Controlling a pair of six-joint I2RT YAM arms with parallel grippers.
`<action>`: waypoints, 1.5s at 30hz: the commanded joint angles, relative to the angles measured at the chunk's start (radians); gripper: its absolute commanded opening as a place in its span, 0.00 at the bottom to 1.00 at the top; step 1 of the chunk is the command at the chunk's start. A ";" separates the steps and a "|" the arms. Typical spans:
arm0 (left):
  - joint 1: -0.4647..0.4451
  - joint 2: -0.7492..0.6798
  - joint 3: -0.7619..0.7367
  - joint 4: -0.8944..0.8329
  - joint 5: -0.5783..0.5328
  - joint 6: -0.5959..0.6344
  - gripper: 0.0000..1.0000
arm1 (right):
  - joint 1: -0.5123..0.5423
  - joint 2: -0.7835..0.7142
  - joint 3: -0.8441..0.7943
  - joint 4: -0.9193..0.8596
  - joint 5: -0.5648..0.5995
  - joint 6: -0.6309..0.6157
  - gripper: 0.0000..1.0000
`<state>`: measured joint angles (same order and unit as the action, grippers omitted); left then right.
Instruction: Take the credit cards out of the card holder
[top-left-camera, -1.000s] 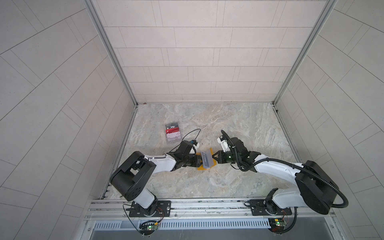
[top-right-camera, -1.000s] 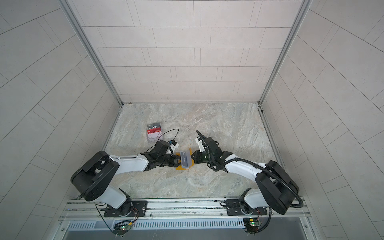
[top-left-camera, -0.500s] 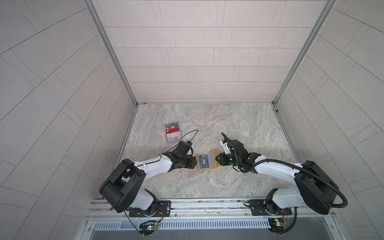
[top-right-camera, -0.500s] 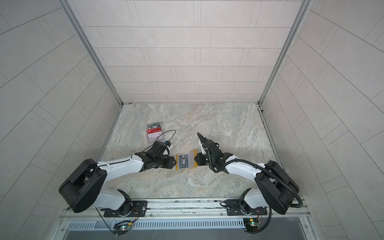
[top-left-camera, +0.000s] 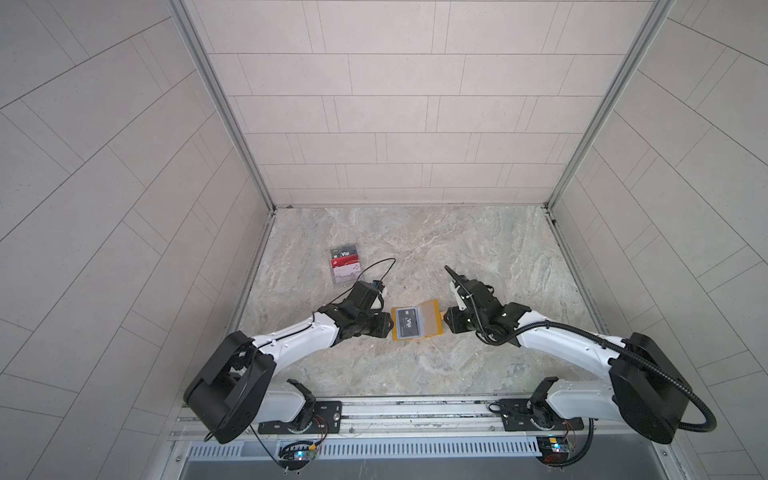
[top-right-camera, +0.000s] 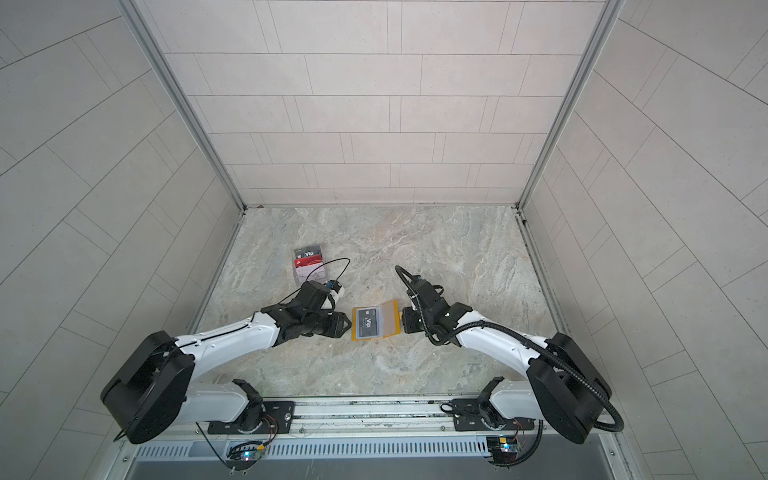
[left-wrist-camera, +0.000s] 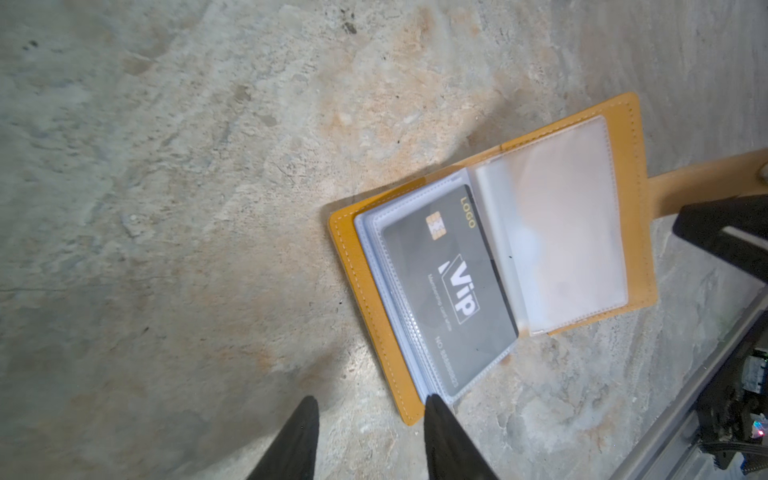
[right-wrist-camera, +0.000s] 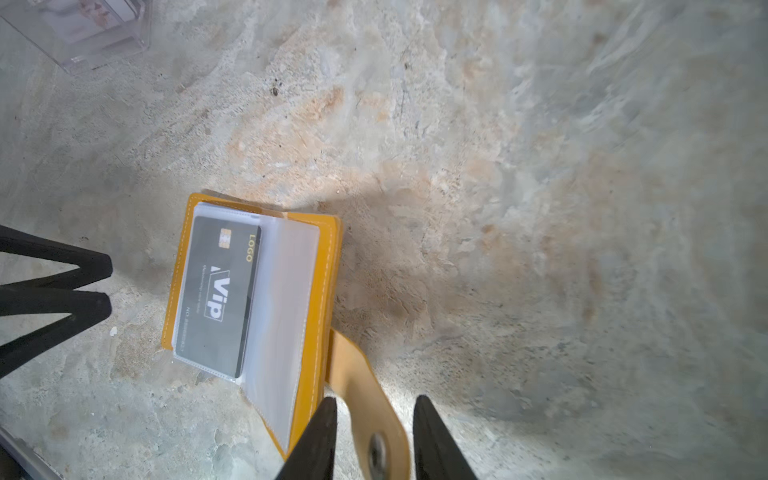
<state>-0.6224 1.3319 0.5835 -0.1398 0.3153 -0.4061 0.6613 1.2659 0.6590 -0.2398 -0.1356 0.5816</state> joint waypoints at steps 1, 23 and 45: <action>-0.001 0.007 0.028 0.004 0.020 0.015 0.42 | 0.006 -0.051 0.055 -0.087 0.002 -0.066 0.35; 0.000 0.084 0.036 0.097 0.051 0.020 0.26 | 0.123 0.036 0.230 -0.018 -0.083 0.003 0.32; 0.000 0.139 0.042 0.140 0.096 0.033 0.16 | 0.096 0.329 0.337 -0.172 -0.026 0.129 0.14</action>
<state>-0.6224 1.4559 0.5999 -0.0025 0.4046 -0.3973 0.7597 1.5944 0.9821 -0.3473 -0.2165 0.6769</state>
